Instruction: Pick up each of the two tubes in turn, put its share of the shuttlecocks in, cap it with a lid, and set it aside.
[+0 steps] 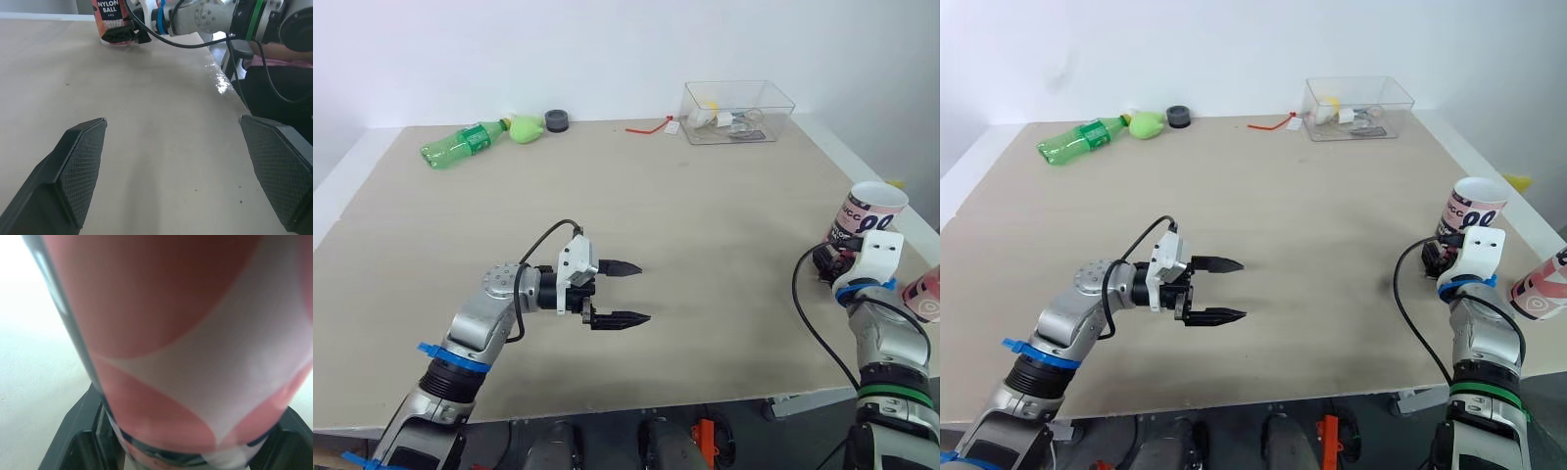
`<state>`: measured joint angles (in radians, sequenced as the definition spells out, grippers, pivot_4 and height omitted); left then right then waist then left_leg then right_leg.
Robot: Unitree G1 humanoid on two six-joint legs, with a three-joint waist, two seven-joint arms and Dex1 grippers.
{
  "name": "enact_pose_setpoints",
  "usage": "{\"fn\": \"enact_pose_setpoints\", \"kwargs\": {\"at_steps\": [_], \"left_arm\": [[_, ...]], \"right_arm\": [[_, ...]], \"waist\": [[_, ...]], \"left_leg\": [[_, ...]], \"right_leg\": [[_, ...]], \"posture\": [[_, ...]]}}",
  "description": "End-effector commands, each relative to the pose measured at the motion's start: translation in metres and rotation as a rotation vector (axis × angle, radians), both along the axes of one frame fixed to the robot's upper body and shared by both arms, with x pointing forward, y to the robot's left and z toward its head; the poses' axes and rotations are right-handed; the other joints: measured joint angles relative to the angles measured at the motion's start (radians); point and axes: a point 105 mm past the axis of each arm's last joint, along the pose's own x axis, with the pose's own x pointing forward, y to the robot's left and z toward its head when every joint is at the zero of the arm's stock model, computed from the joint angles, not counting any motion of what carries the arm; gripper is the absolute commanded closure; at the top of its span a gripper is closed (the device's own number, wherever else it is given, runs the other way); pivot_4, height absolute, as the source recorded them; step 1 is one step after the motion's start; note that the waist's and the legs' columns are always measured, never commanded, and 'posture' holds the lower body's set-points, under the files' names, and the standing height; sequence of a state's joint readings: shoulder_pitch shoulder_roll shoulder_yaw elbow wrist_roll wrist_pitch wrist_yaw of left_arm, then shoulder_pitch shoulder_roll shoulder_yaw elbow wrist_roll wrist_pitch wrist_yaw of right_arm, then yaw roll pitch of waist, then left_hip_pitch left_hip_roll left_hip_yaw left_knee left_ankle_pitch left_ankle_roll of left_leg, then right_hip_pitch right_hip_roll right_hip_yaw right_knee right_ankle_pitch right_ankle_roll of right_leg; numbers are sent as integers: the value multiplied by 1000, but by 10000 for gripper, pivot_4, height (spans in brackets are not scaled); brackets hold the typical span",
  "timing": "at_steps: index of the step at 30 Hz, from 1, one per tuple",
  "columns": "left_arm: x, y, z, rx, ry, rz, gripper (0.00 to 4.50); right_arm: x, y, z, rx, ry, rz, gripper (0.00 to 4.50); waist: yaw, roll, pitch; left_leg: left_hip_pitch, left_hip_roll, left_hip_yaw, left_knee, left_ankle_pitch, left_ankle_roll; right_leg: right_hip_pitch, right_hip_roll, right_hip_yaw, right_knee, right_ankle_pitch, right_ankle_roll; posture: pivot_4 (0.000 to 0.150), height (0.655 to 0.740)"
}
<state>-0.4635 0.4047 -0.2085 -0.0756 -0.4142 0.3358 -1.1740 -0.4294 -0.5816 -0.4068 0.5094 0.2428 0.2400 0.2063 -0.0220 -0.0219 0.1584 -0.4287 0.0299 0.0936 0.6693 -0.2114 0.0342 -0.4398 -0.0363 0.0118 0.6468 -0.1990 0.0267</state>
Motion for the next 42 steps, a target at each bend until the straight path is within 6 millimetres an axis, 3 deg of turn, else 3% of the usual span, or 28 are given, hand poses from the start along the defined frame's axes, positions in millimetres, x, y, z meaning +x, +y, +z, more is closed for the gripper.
{"fn": "enact_pose_setpoints", "kwargs": {"at_steps": [1, 8, 12, 13, 29, 42], "left_arm": [[-1, -2, 15, -40, -41, -6, 0], [6, -5, 20, -108, -29, 48, 0], [6, -7, 14, -83, -43, 50, 0], [6, -8, 13, -81, -42, 50, 0], [7, -7, 5, -29, -63, 26, 0], [7, -5, 3, -14, -66, 26, 0]], "right_arm": [[-6, -4, 4, 23, -37, -17, 17544], [-12, -3, 2, 44, -63, -3, 17544], [-15, -1, -1, 59, -53, 17, 1017], [-16, -1, -1, 51, -41, 22, 107], [-35, 10, 9, -32, 9, 153, 107], [-59, 58, 11, 9, 3, 265, 107]], "waist": [[0, 0, 0], [0, 0, 0], [0, 0, 0], [0, 0, 0], [0, 0, 0], [0, 0, 0]], "left_leg": [[0, 0, 0, 0, 0, 0], [0, 0, 0, 0, 0, 0], [1, 0, 0, 0, 0, 0], [1, 0, 0, 0, 0, 0], [1, 0, 1, 0, 0, 0], [1, 0, 1, 0, 0, 0]], "right_leg": [[0, 0, 0, 0, 0, 0], [0, 0, 1, 0, 0, 0], [1, 1, 1, 0, 0, 0], [1, 1, 1, 0, 0, 0], [0, 0, 2, 0, -2, -3], [0, 0, 2, 0, -2, -3]], "posture": [[1500, 7400], [1500, 7400], [1500, 7400], [1500, 7400], [1500, 7400], [1500, 7400]]}}
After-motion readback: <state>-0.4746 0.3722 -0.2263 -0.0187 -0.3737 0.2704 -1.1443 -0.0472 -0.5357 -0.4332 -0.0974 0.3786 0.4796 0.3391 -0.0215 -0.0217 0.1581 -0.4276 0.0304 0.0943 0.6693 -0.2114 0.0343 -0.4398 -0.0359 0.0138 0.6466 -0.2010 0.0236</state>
